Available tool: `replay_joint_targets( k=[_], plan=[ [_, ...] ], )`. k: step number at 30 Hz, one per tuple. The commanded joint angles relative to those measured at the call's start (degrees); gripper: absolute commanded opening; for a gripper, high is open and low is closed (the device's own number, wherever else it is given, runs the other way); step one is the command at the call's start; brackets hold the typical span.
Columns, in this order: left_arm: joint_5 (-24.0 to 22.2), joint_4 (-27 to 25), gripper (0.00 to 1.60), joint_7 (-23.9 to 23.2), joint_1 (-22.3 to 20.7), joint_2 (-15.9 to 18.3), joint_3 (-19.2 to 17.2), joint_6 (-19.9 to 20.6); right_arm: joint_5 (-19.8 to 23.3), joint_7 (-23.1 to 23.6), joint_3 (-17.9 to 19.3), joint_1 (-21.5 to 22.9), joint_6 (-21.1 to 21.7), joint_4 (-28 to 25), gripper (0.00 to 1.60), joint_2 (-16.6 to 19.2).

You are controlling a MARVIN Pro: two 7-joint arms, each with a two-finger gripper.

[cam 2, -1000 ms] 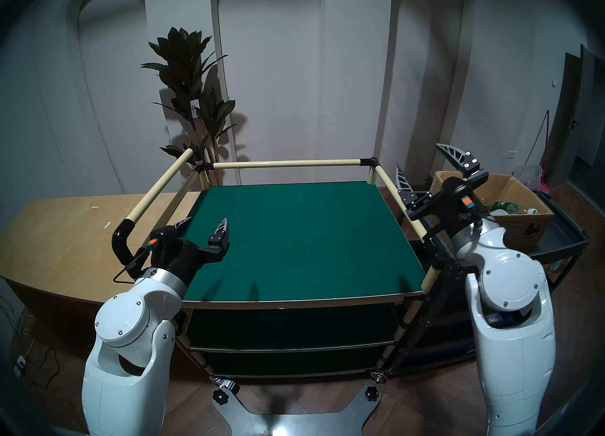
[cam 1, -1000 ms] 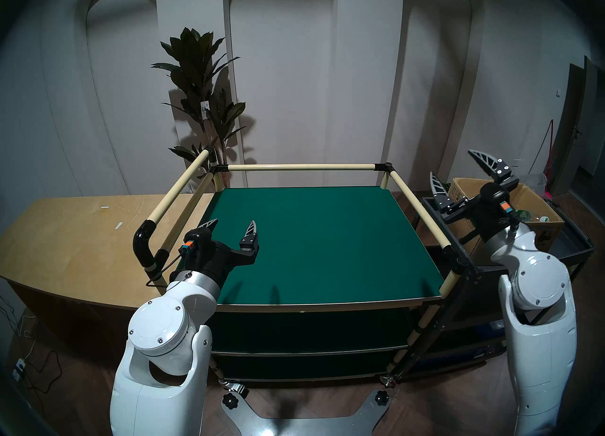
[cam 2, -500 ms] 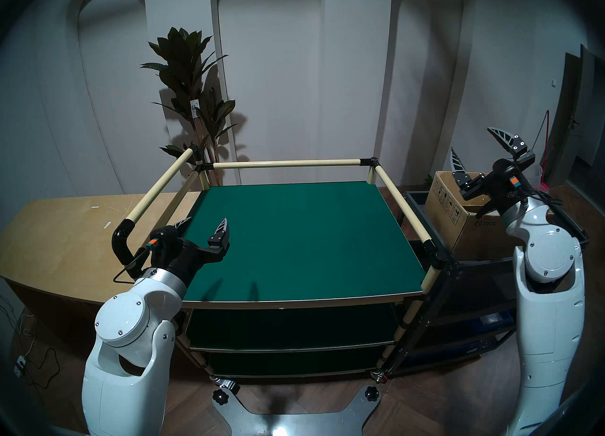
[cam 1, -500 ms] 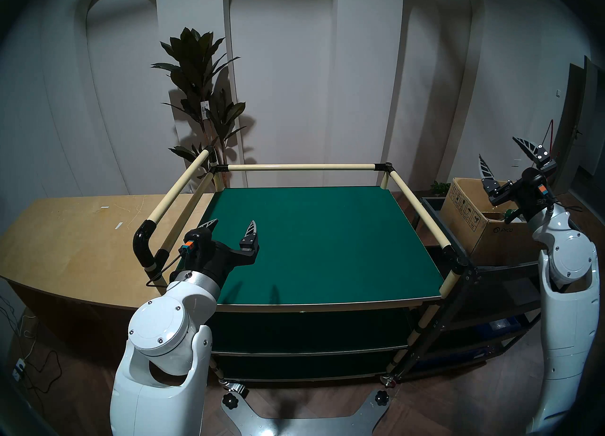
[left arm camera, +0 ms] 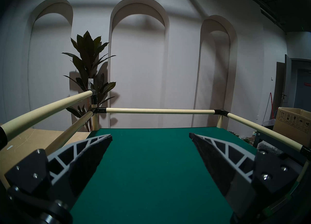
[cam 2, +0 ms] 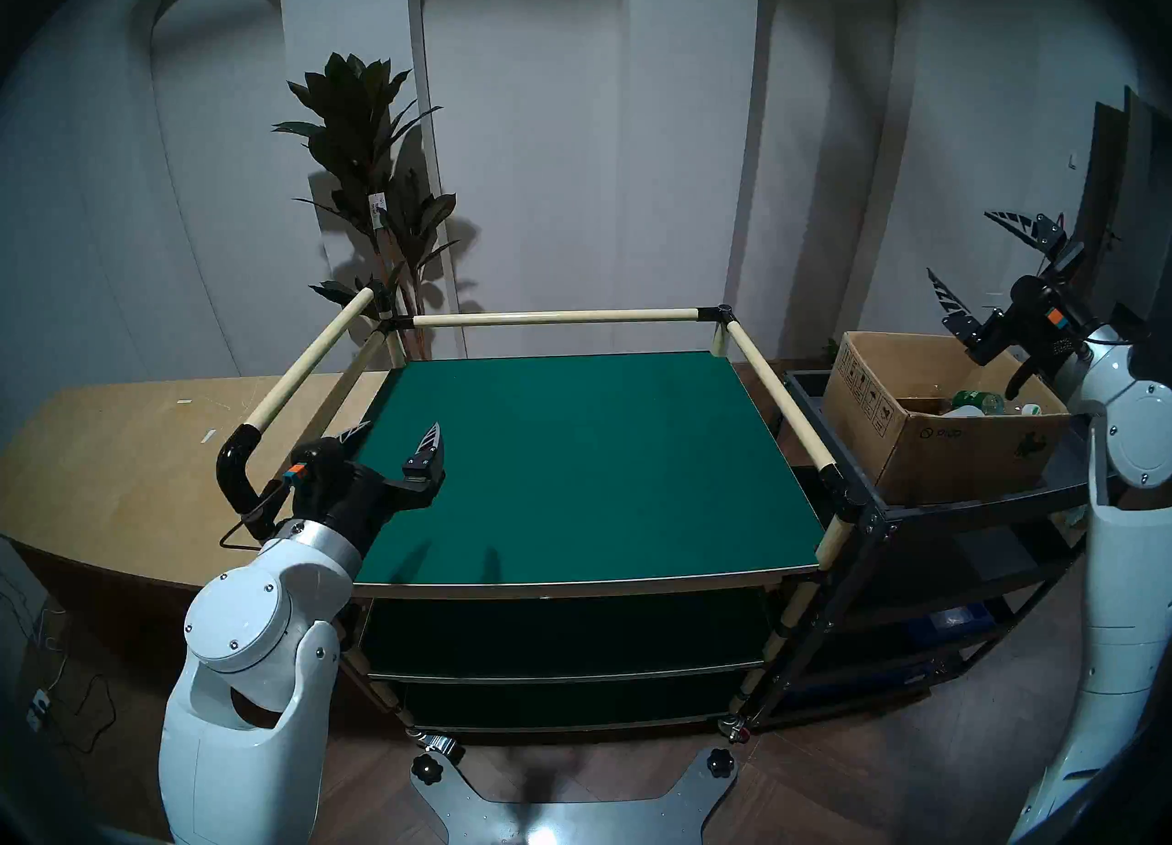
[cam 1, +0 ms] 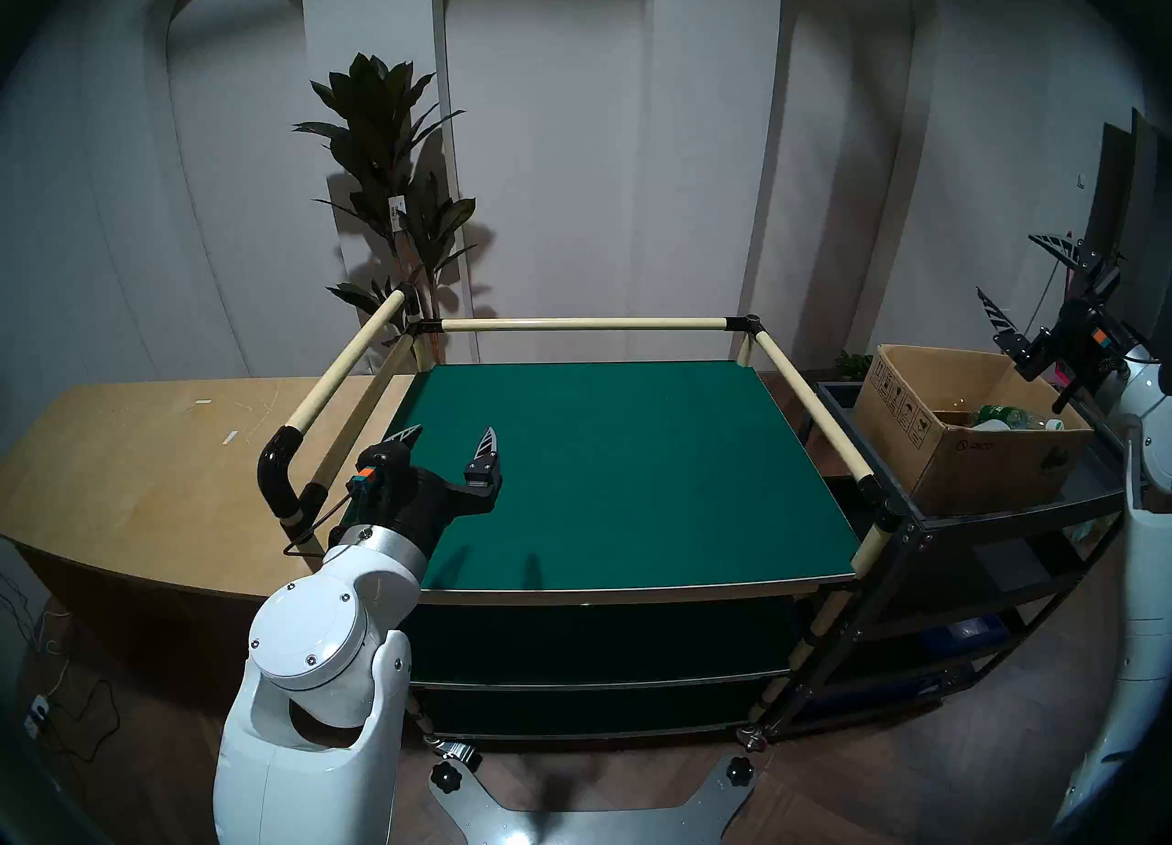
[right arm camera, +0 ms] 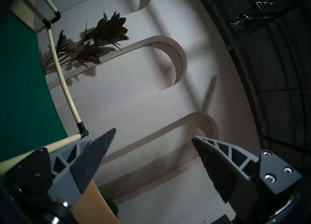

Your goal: Put the storage box onto the shelf

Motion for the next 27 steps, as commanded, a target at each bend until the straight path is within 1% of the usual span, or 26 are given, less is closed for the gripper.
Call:
replay_joint_targets(
  k=[1,2,4,6,7,8,9,10,12,13,14,15,16,17,18,23,26,27],
  plan=[
    [0.0,-0.8,1.60,-0.1,-0.4,0.0,0.0,-0.2,-1.1,5.9,2.9,5.0,-1.4,0.1,1.60,5.8],
    [0.0,-0.8,1.60,-0.1,-0.4,0.0,0.0,-0.2,-1.2,7.4,3.1,5.4,-1.5,0.4,1.60,6.9],
    [0.0,-0.8,1.60,-0.1,-0.4,0.0,0.0,-0.2,-1.4,9.2,3.4,6.3,-1.8,0.6,1.60,7.6],
    [0.0,-0.8,1.60,-0.1,-0.4,0.0,0.0,-0.2,-1.5,12.1,3.3,7.2,-2.0,1.5,1.60,9.4],
    [0.0,-0.8,1.60,-0.1,-0.4,0.0,0.0,-0.2,-1.8,12.7,3.2,7.6,-2.1,1.6,1.60,9.1],
    [0.0,-0.8,1.60,-0.1,-0.4,0.0,0.0,-0.2,-1.6,14.5,3.0,7.8,-2.2,2.4,1.60,11.0],
    [0.0,-0.8,1.60,-0.1,-0.4,0.0,0.0,-0.2,-2.1,14.6,2.8,8.4,-2.5,2.6,1.60,9.8],
    [0.0,-0.8,1.60,-0.1,-0.4,0.0,0.0,-0.2,-2.1,16.7,2.7,8.6,-2.5,3.6,1.60,11.4],
    [0.0,-0.8,1.60,-0.1,-0.4,0.0,0.1,-0.2,-2.5,18.9,2.0,9.1,-2.5,5.3,1.60,12.5],
    [0.0,-0.8,1.60,0.0,-0.4,0.0,0.1,-0.2,-2.7,20.0,1.5,9.1,-2.4,6.3,1.60,13.6],
    [0.0,-0.7,1.60,0.0,-0.4,0.0,0.1,-0.3,-3.2,20.2,1.2,9.7,-2.6,6.8,1.60,12.5],
    [0.0,-0.7,1.60,0.0,-0.4,0.0,0.1,-0.3,-3.5,22.1,0.7,9.8,-2.5,7.9,1.60,14.0],
    [0.0,-0.7,1.60,0.0,-0.4,0.0,0.1,-0.3,-3.7,22.9,0.1,10.2,-2.5,8.9,1.60,14.8],
    [0.0,-0.7,1.60,0.0,-0.4,0.0,0.1,-0.3,-3.9,24.3,-1.4,9.9,-2.1,11.1,1.60,18.5],
    [0.0,-0.7,1.60,0.0,-0.4,0.0,0.1,-0.3,-4.5,25.1,-1.7,11.4,-2.4,11.3,1.60,16.1],
    [0.0,-0.6,1.60,0.0,-0.4,0.0,0.1,-0.3,-5.5,28.7,-6.3,14.1,-1.8,13.8,1.60,19.1],
    [0.0,-0.6,1.60,0.0,-0.4,0.0,0.1,-0.2,-6.2,30.3,-8.5,15.8,-1.7,14.4,1.60,20.4],
    [0.0,-0.6,1.60,0.0,-0.4,0.0,0.1,-0.2,-6.5,31.1,-9.6,16.6,-1.6,14.8,1.60,21.3]
  ],
)
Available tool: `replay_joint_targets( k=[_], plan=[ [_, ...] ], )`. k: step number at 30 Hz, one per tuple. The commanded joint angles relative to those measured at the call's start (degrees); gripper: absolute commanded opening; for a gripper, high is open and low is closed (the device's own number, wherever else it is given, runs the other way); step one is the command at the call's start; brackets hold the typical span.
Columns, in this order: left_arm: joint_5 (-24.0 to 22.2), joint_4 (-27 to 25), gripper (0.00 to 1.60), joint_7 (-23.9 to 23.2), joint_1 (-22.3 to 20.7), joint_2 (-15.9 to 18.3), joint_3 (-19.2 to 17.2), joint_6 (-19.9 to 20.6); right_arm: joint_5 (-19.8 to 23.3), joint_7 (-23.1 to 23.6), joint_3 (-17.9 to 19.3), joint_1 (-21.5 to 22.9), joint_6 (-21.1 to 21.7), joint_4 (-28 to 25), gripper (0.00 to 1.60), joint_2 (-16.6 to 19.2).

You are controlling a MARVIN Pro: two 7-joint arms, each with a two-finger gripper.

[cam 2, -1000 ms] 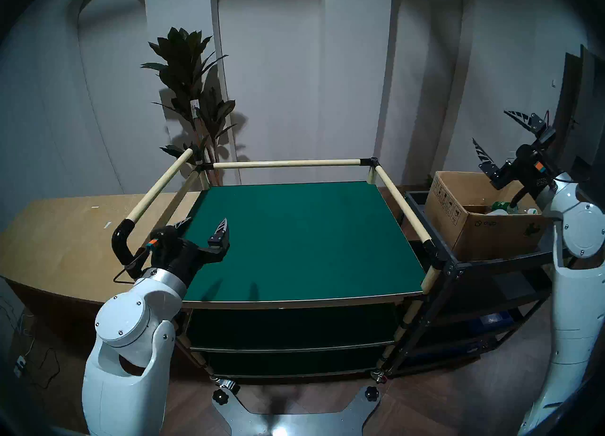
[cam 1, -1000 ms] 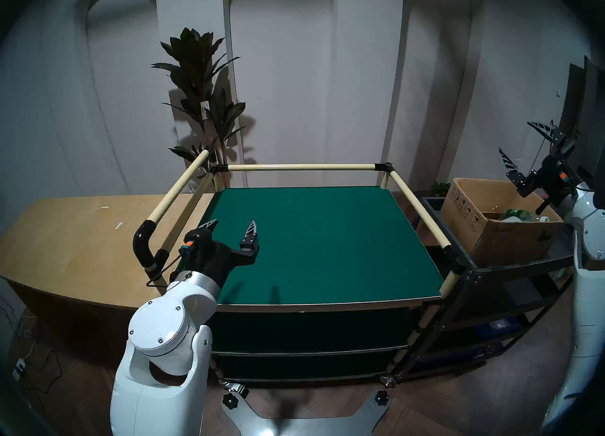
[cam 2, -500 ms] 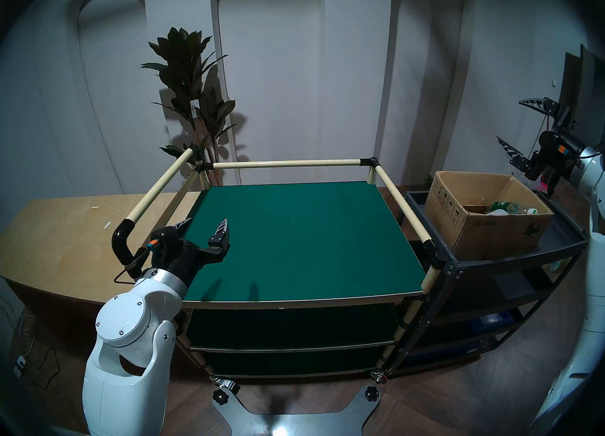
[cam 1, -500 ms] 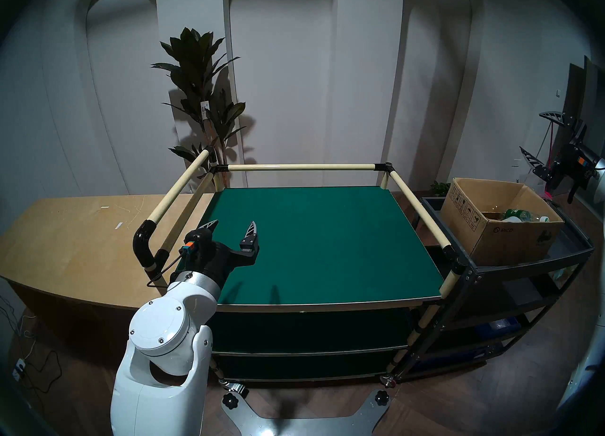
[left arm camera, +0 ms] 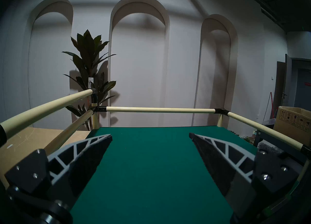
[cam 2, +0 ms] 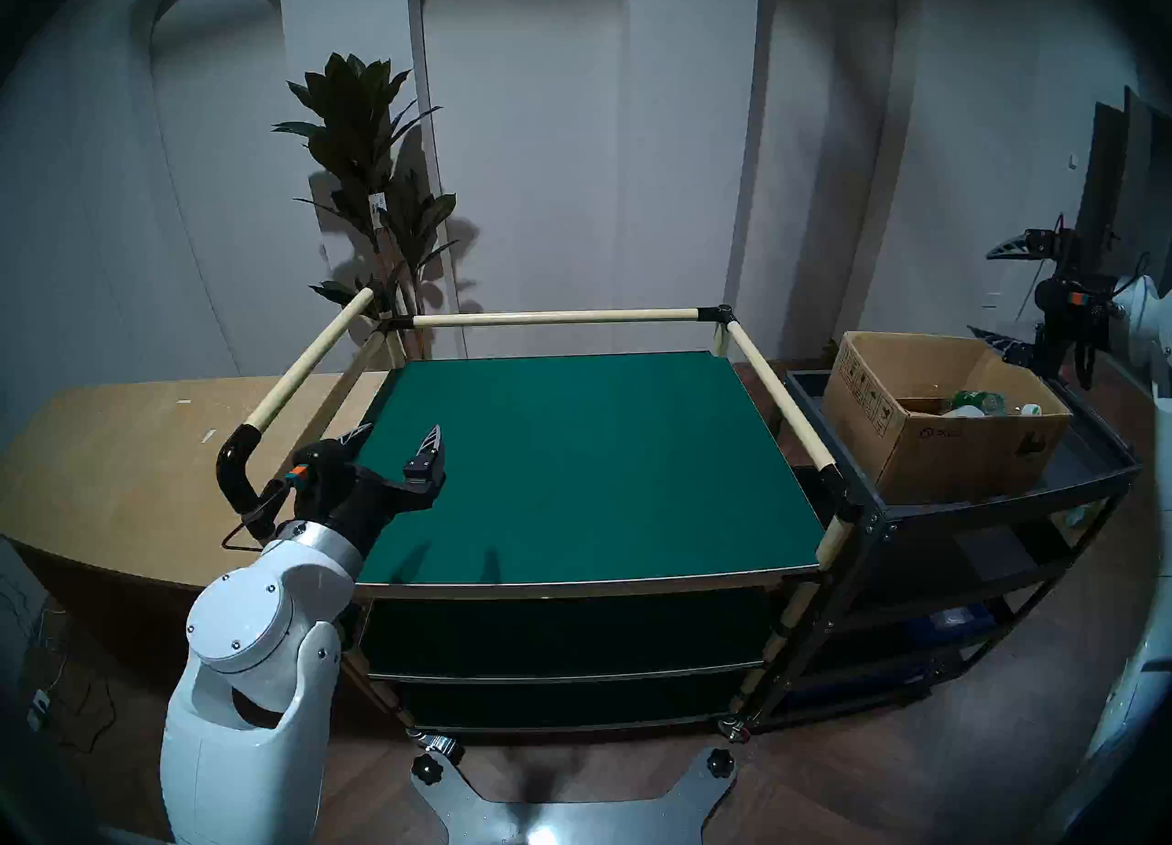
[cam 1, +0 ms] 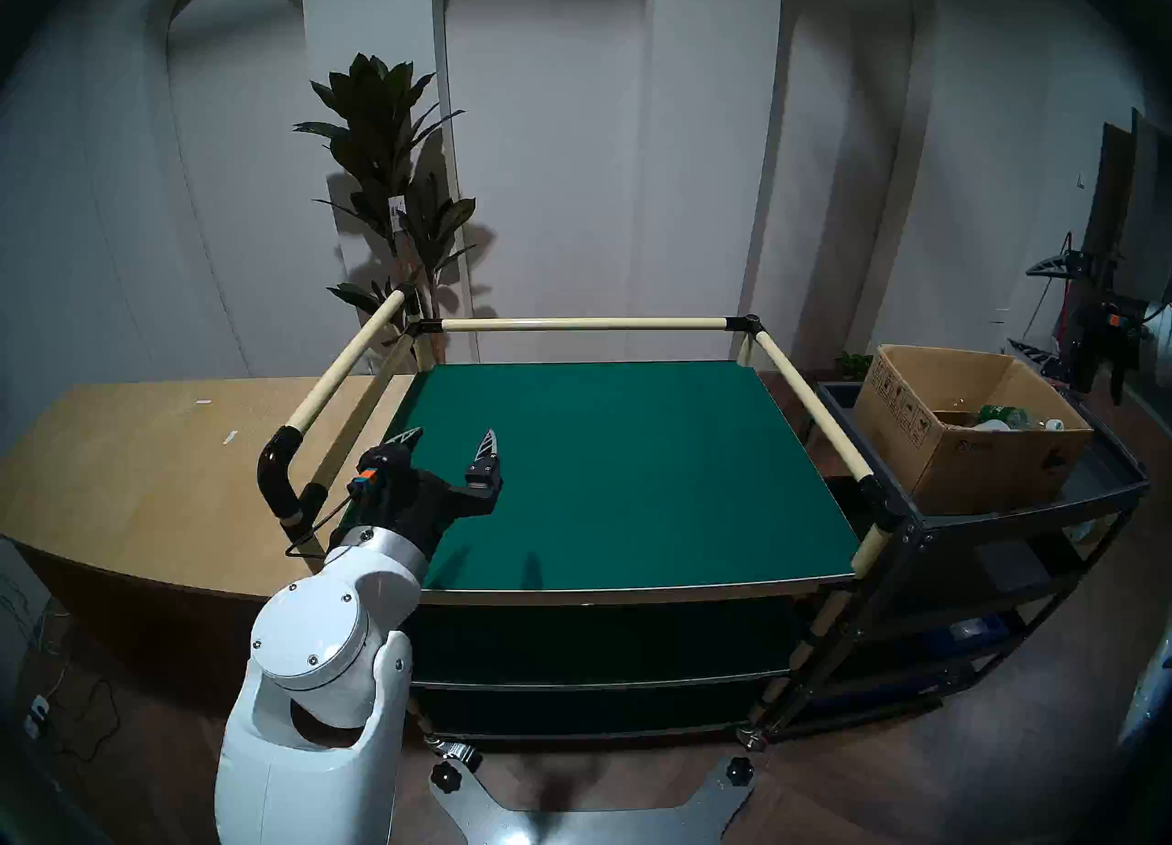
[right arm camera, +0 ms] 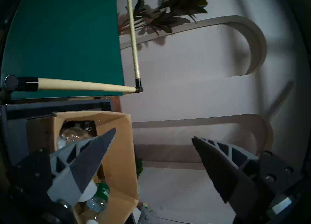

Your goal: Put the storage box onto the shelf

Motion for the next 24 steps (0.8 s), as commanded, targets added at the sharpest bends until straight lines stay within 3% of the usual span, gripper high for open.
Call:
replay_joint_targets(
  k=[1,14,15,16,24],
  plan=[
    [0.0,-0.9,1.60,-0.1,-0.4,0.0,0.0,-0.2,-1.0,3.3,-4.4,6.2,0.8,1.1,1.60,6.5],
    [0.0,-0.8,1.60,0.0,-0.5,0.0,0.1,-0.3,-1.4,11.3,-12.4,13.9,1.7,0.9,1.60,14.6],
    [0.0,-0.8,1.60,0.0,-0.5,0.0,0.1,-0.3,-1.6,11.3,-11.7,13.1,1.6,0.3,1.60,13.2],
    [0.0,-0.8,1.60,0.0,-0.5,0.0,0.1,-0.3,-1.4,12.3,-13.4,14.9,1.8,1.0,1.60,14.9],
    [0.0,-0.9,1.60,0.0,-0.5,0.0,0.1,-0.3,0.7,14.6,-18.9,19.0,2.0,2.4,1.60,19.0]
  ],
)
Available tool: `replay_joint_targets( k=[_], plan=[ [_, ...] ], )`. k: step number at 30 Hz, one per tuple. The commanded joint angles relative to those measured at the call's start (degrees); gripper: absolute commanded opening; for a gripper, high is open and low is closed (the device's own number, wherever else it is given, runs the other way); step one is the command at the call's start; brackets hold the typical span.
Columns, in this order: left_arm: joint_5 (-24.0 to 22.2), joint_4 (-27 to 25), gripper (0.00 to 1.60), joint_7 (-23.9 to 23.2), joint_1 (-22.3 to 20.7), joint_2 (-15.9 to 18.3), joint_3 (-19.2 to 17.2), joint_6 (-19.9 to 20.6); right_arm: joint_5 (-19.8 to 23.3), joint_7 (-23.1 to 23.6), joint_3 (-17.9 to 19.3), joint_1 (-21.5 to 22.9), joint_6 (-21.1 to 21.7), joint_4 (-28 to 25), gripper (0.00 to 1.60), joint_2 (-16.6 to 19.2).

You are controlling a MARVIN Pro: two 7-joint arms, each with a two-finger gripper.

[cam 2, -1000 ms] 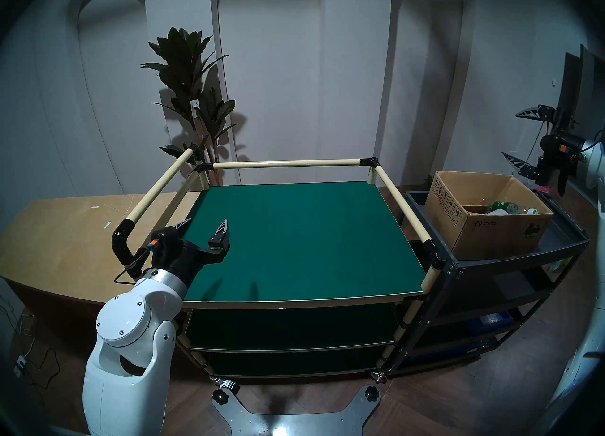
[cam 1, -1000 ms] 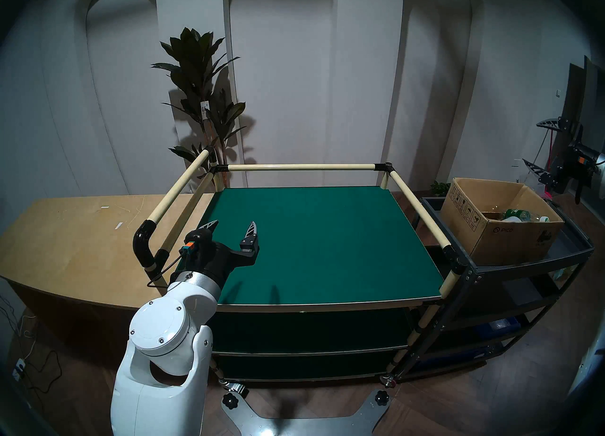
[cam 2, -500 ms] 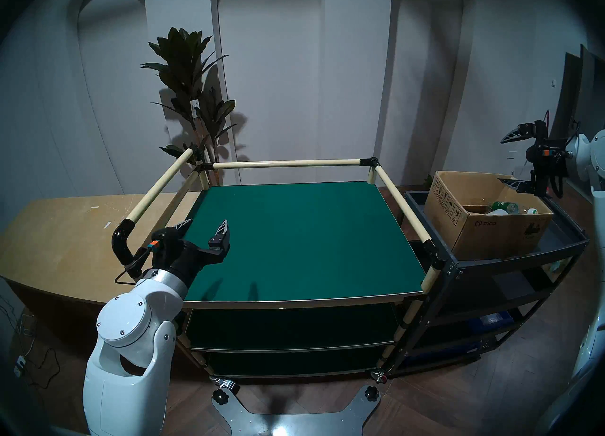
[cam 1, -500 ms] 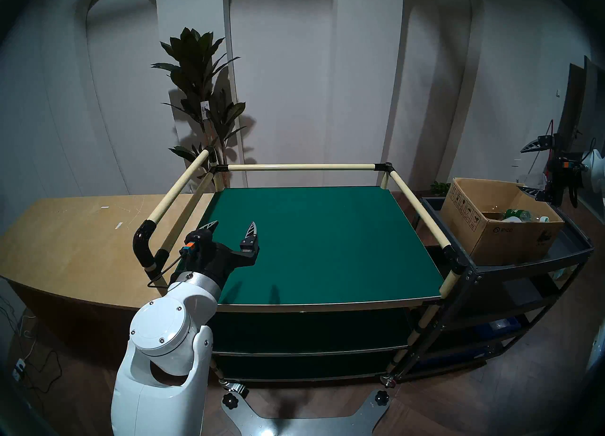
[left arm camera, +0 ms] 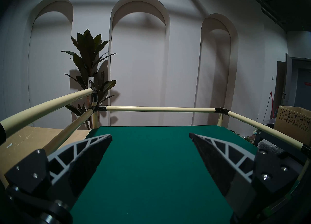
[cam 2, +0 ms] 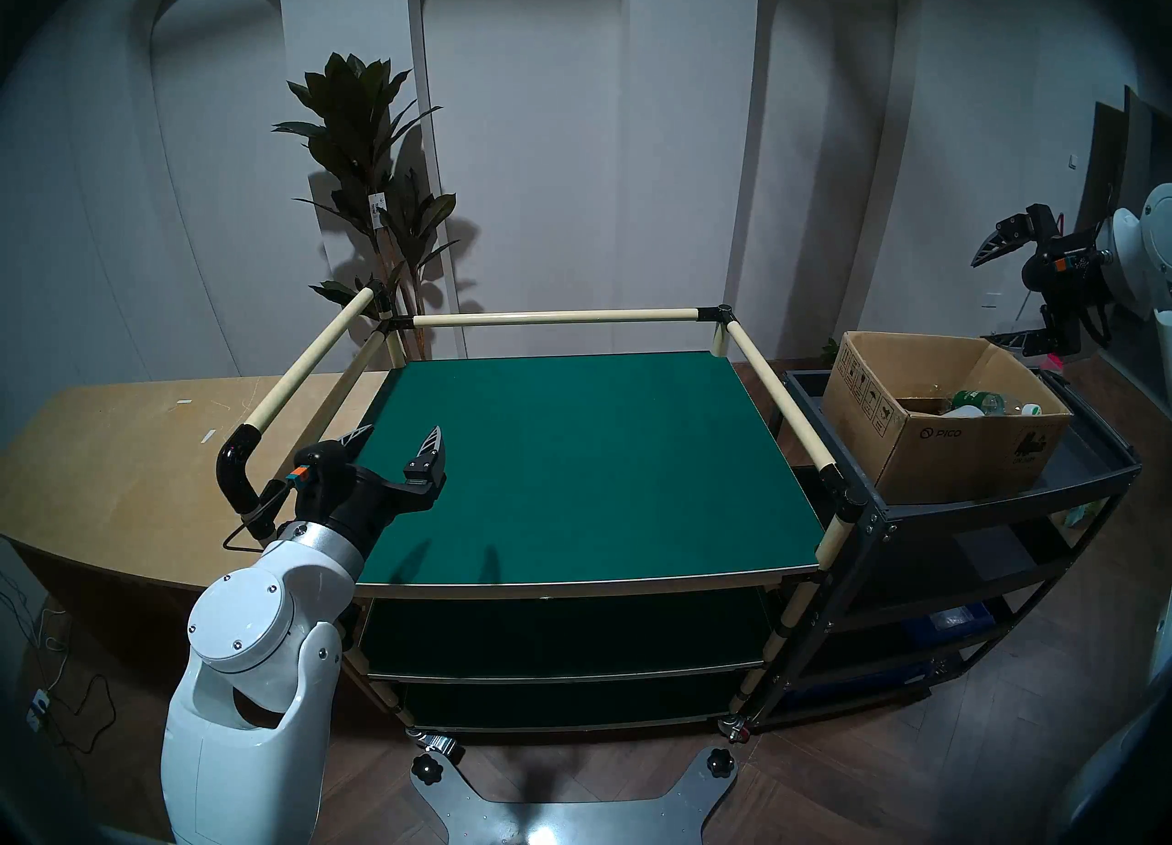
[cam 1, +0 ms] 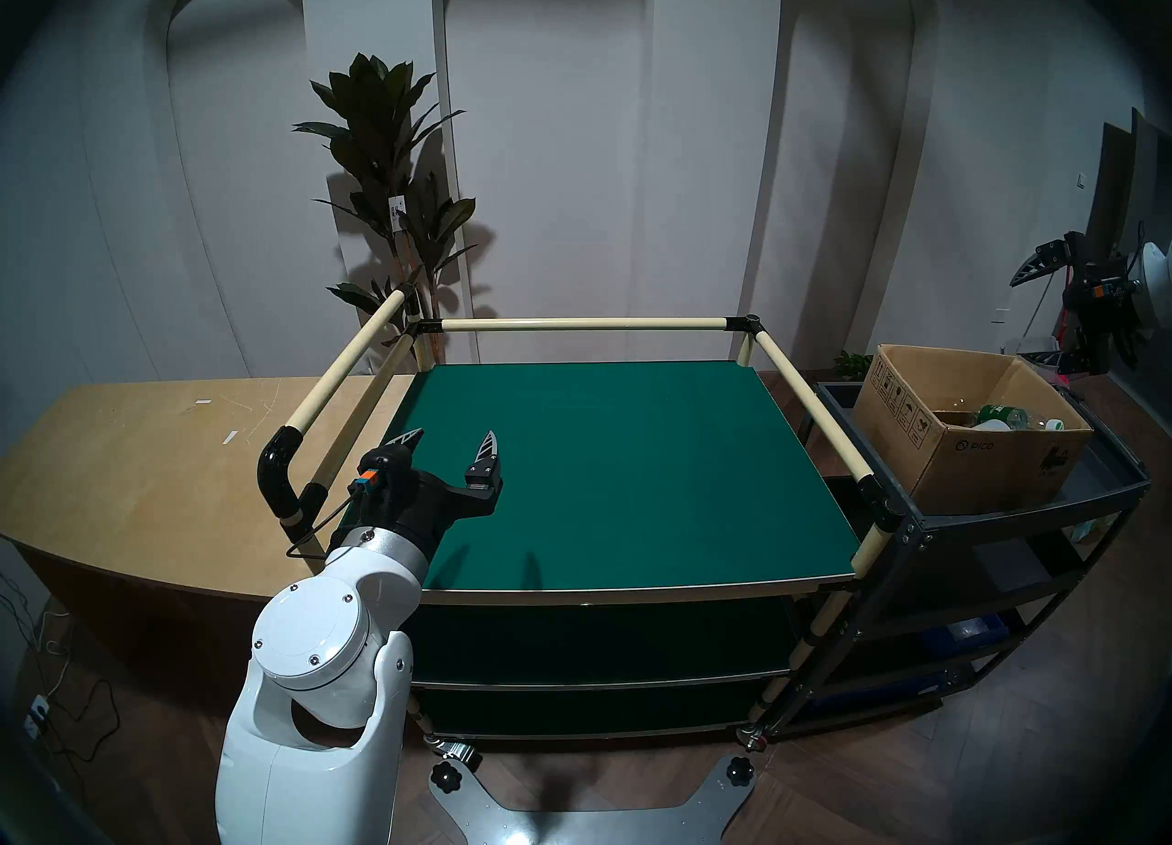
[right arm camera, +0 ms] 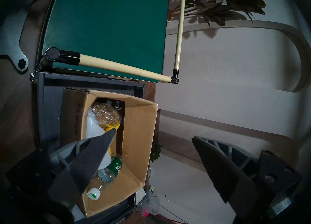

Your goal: Put the storage box onto the shelf

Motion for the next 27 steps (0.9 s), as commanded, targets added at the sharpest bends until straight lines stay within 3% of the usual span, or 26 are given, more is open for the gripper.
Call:
replay_joint_targets(
  k=[1,11,18,27],
  plan=[
    [0.0,-1.1,1.60,-0.1,-0.5,0.0,0.0,-0.3,2.0,0.8,-3.6,6.2,0.1,1.0,1.60,5.9],
    [0.0,-1.2,1.60,-0.1,-0.4,0.0,0.0,-0.3,4.3,0.8,-11.6,11.8,-0.1,3.7,1.60,8.7],
    [0.0,-1.3,1.60,-0.1,-0.4,0.1,0.0,-0.3,3.3,0.8,-18.2,14.5,-0.1,6.7,1.60,8.0],
    [0.0,-1.3,1.60,-0.1,-0.4,0.1,0.1,-0.3,1.2,0.8,-23.8,18.8,-0.3,10.1,1.60,6.6]
  ],
)
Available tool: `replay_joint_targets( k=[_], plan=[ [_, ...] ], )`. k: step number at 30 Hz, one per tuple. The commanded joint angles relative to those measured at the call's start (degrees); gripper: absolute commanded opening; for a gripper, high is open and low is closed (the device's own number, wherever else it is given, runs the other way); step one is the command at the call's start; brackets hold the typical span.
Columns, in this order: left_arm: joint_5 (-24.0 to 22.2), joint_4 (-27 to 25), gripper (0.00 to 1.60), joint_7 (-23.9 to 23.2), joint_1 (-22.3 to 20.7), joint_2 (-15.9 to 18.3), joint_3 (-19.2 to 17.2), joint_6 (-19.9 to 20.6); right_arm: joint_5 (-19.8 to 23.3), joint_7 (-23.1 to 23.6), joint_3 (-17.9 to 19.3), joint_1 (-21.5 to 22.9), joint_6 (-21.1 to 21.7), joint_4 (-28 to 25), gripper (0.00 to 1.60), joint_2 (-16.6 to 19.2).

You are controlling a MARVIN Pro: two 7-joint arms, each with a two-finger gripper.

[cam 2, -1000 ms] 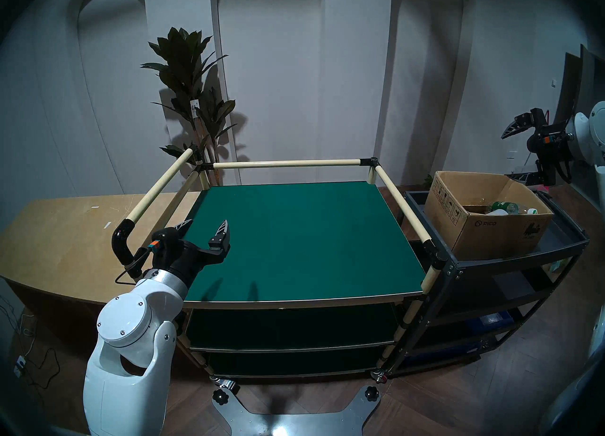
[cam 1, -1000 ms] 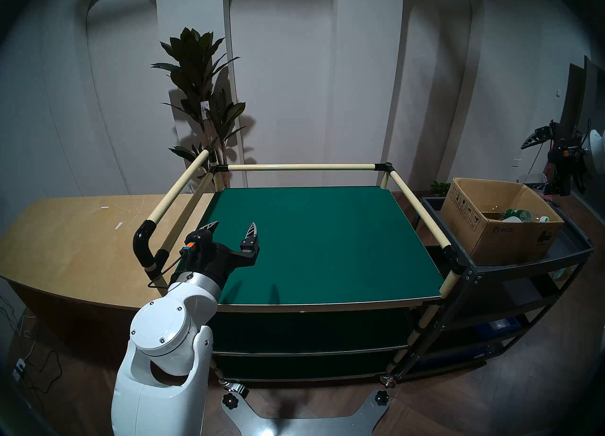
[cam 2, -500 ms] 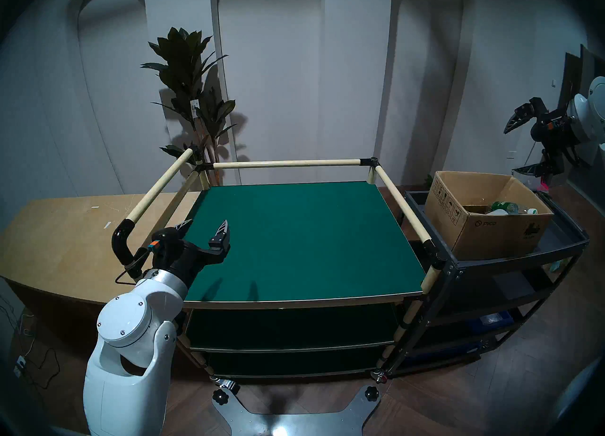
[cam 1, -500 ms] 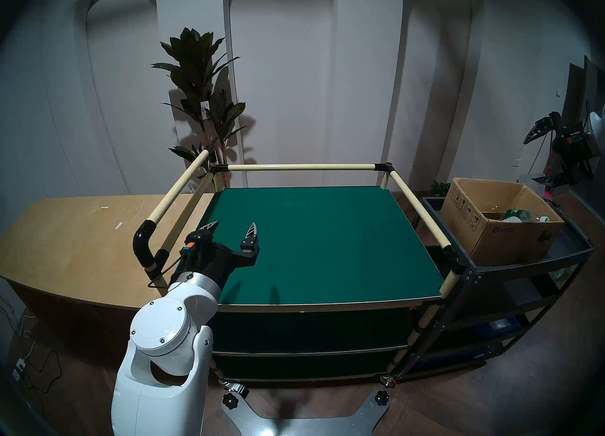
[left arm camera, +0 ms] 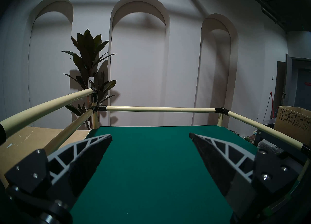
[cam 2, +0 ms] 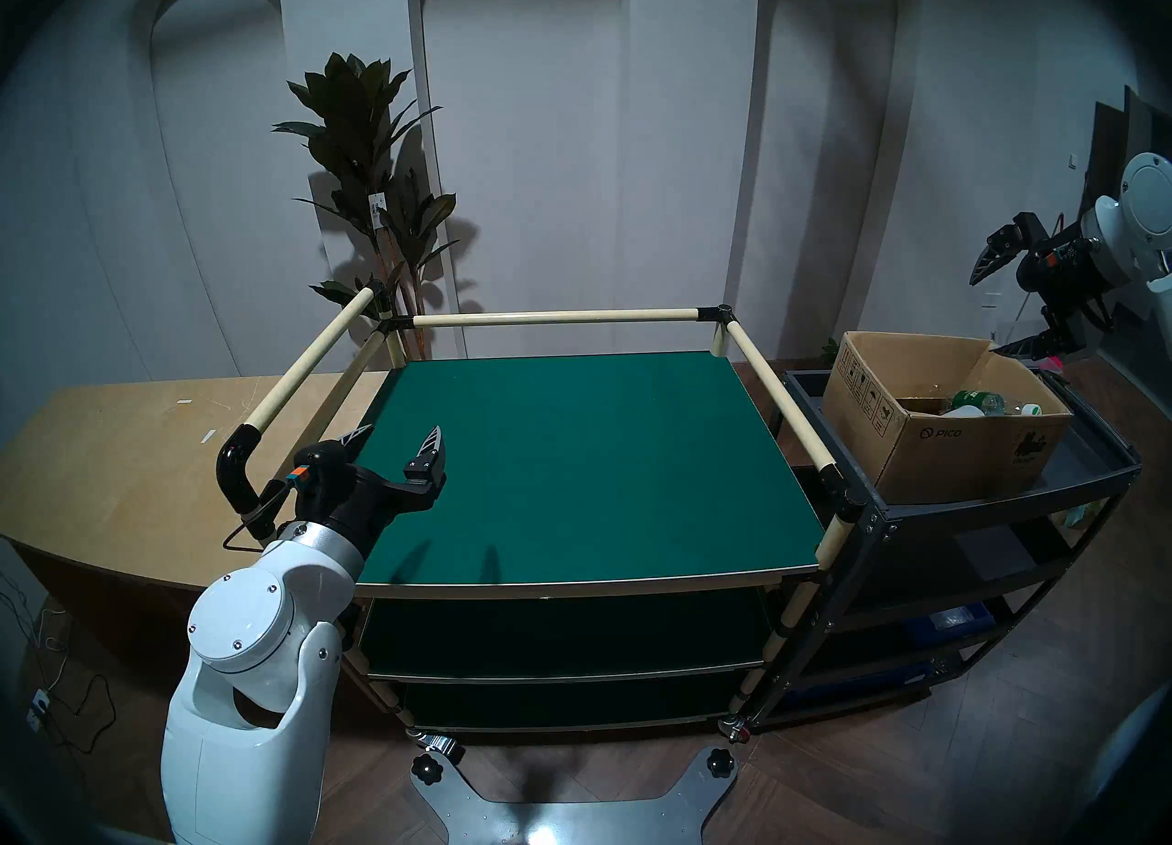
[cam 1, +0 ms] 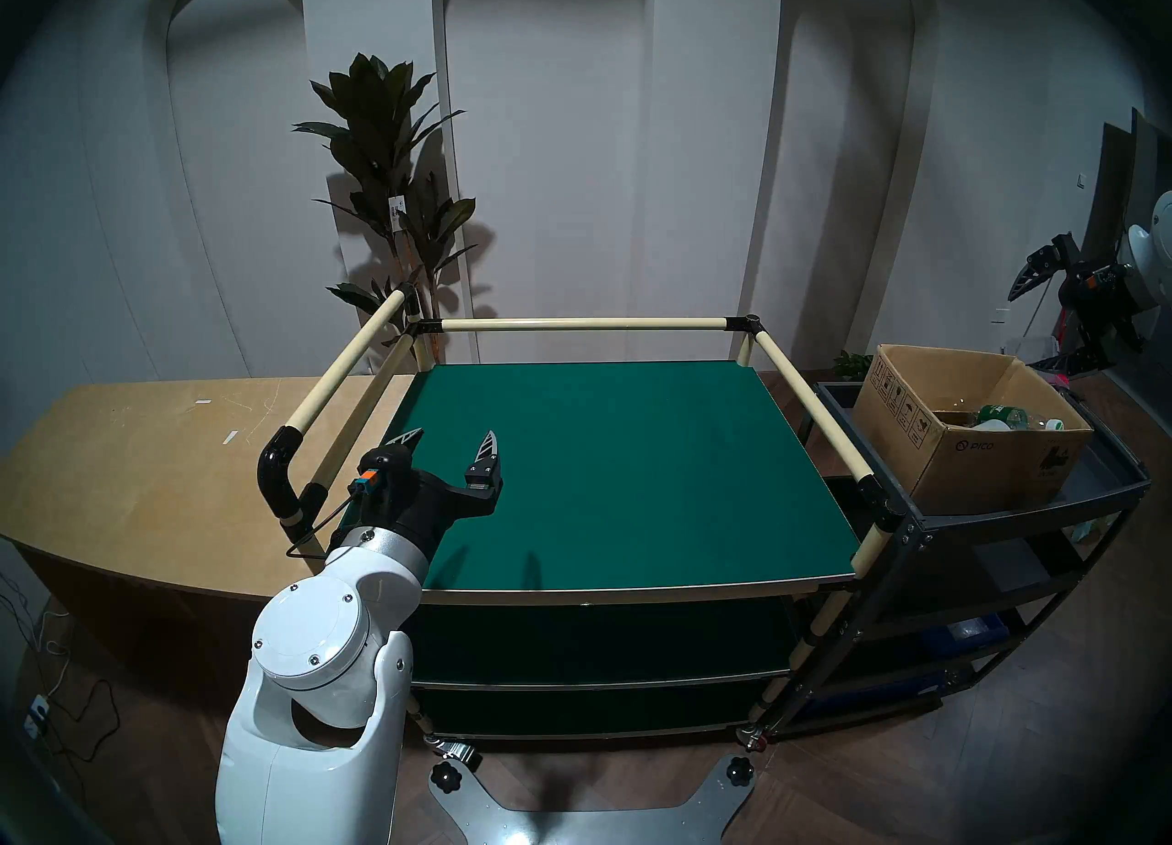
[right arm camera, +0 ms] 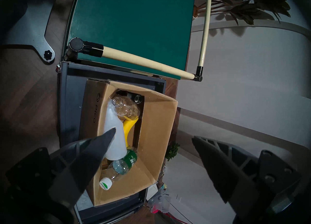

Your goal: Put the storage box onto the shelf

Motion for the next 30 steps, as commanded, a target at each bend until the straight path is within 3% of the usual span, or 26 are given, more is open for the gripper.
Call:
replay_joint_targets(
  k=[1,23,29,30],
  plan=[
    [0.0,-1.2,1.60,-0.1,-0.4,0.1,0.0,-0.3,-2.1,-0.2,-3.3,5.6,-0.5,2.5,1.60,-0.7],
    [0.0,-1.4,1.60,-0.1,-0.3,0.1,0.0,-0.3,-12.5,-0.2,-18.6,15.2,-6.2,17.1,1.60,-4.8],
    [0.0,-1.4,1.60,-0.1,-0.3,0.1,0.0,-0.3,-14.7,-0.2,-23.9,16.8,-8.5,19.5,1.60,-4.0],
    [0.0,-1.5,1.60,-0.1,-0.3,0.1,0.0,-0.3,-15.6,-0.2,-26.6,17.6,-9.6,20.9,1.60,-3.6]
  ],
)
